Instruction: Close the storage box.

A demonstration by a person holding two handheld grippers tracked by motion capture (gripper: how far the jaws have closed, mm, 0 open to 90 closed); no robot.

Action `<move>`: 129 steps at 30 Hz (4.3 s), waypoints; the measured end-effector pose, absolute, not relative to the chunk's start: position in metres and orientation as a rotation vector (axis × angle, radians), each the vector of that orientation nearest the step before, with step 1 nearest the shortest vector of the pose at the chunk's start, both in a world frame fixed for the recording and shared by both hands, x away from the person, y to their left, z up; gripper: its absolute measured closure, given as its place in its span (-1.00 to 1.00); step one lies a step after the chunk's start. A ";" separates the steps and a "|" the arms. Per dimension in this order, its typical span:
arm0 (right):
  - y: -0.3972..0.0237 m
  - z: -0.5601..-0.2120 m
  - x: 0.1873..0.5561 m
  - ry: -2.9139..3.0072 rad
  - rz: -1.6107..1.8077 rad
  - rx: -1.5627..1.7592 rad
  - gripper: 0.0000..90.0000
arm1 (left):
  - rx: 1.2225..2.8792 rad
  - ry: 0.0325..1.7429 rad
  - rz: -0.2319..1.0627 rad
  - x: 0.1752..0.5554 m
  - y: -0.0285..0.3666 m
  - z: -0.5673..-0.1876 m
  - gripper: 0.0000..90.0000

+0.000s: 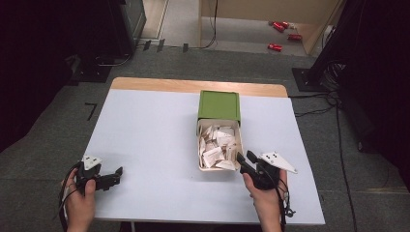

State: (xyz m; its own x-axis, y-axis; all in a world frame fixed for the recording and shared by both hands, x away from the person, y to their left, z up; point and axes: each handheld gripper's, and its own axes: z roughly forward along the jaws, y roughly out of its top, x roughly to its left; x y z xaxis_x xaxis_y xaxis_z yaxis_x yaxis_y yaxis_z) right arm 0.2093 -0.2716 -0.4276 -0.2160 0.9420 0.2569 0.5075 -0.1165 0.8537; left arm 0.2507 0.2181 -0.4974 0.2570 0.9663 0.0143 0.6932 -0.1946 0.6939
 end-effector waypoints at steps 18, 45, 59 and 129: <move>-0.258 -0.452 0.220 1.693 1.201 1.665 0.66 | 1.962 1.501 0.622 0.251 0.218 -0.497 -0.84; -0.253 -0.465 0.242 1.670 1.121 1.705 0.78 | 1.963 1.500 0.622 0.251 0.218 -0.497 -0.84; -0.237 -0.474 0.252 1.606 0.987 1.741 0.97 | 1.964 1.500 0.621 0.251 0.218 -0.497 -0.84; -0.244 -0.462 0.260 1.610 1.112 1.682 0.54 | 1.963 1.501 0.621 0.251 0.218 -0.497 -0.84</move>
State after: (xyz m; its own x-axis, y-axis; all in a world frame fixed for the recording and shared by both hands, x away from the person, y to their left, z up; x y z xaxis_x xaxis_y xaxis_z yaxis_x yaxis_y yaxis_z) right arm 0.2600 -0.2438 -0.4619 -0.0620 0.9805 0.1865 0.5216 -0.1275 0.8436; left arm 0.2509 0.2180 -0.4974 0.2564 0.9665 0.0140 0.6937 -0.1941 0.6936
